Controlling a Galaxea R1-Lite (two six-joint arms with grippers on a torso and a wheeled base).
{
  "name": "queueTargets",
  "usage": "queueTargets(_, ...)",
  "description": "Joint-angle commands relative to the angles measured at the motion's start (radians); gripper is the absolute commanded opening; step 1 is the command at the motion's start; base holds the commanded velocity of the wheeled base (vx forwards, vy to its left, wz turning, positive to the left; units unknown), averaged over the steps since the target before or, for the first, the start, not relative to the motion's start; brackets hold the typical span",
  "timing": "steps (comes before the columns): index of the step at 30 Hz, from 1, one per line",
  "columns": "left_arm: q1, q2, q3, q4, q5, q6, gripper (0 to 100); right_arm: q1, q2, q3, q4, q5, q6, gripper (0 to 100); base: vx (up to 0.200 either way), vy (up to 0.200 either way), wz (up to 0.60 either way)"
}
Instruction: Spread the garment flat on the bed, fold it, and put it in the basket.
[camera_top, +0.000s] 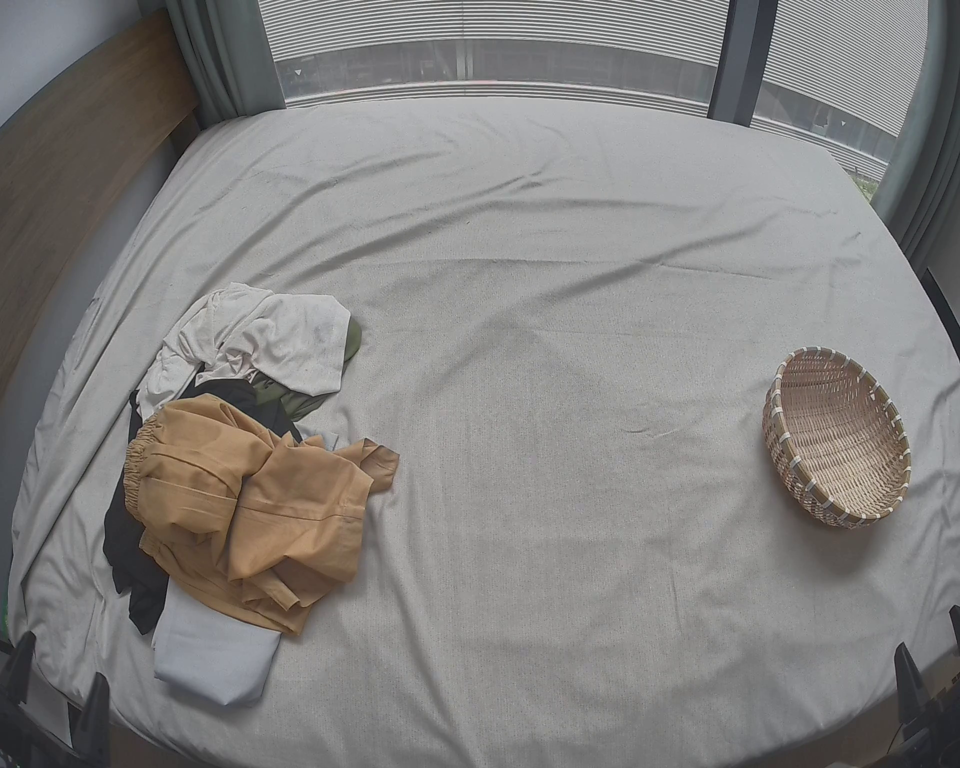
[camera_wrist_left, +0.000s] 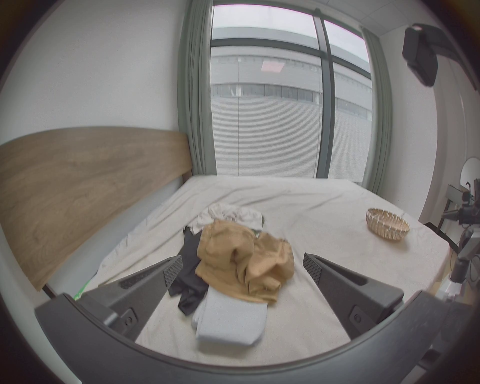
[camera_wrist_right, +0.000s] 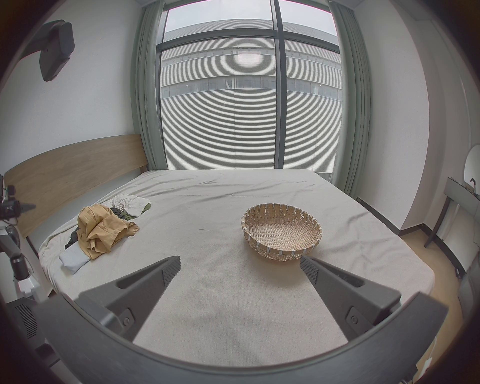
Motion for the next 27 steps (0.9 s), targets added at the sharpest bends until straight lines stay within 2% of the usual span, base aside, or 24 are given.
queueTargets(1, -0.022, 0.121, -0.142, -0.012, -0.004, -0.001, 100, 0.0, -0.009, 0.018, -0.001, 0.001, -0.002, 100, 0.0, 0.0, 0.0)
queueTargets(7, -0.08, 0.146, -0.096, -0.003, -0.027, -0.008, 100, 0.0, -0.01, 0.018, -0.001, 0.001, -0.002, 100, 0.0, 0.0, 0.0)
queueTargets(12, -0.088, 0.195, -0.111, -0.006, -0.044, -0.021, 100, 0.0, -0.01, 0.018, -0.001, 0.001, -0.002, 100, 0.0, 0.0, 0.0)
queueTargets(17, -0.101, 0.341, -0.186, -0.01, -0.097, -0.179, 100, 0.0, -0.009, 0.018, 0.0, 0.001, -0.002, 100, 0.0, 0.0, 0.0)
queueTargets(19, -0.101, 0.445, -0.219, -0.016, -0.129, -0.278, 100, 0.0, -0.009, 0.018, -0.001, 0.001, -0.002, 100, 0.0, 0.0, 0.0)
queueTargets(21, -0.101, 0.469, -0.223, -0.021, -0.14, -0.303, 100, 0.0, -0.01, 0.018, -0.001, 0.001, -0.002, 100, 0.0, 0.0, 0.0)
queueTargets(23, -0.1, 0.558, -0.226, -0.056, -0.192, -0.378, 100, 0.0, -0.009, 0.018, -0.001, 0.001, -0.002, 100, 0.0, 0.0, 0.0)
queueTargets(27, -0.1, 0.669, -0.22, -0.139, -0.22, -0.433, 100, 0.0, -0.009, 0.018, 0.0, 0.001, -0.002, 100, 0.0, 0.0, 0.0)
